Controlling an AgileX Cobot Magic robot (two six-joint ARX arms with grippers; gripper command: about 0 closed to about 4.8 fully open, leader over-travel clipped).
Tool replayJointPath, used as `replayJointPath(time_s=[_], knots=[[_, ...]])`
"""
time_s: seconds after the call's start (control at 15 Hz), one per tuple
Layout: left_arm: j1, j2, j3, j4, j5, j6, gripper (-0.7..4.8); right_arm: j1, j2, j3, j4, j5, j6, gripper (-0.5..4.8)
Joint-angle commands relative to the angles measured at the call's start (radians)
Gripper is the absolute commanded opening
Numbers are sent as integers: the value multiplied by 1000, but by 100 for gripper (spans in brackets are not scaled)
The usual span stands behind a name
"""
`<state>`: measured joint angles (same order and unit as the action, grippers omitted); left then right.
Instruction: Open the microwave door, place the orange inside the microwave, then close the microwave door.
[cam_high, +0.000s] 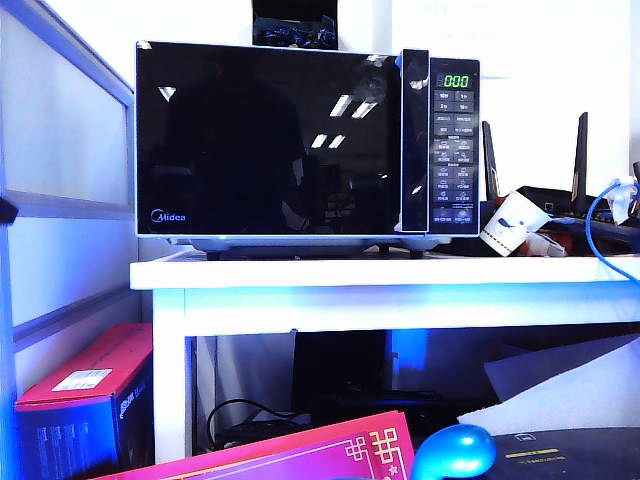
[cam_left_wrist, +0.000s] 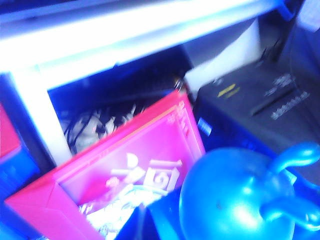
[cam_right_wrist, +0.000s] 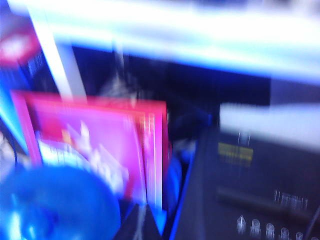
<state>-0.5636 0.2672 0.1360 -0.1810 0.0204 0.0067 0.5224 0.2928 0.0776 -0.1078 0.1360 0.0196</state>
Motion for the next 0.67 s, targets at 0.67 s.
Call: replayJointPath(time_s=[0.67], knots=[[-1,0,3,8,2,4,-5,1,0,-16,-94,0,7,-5]])
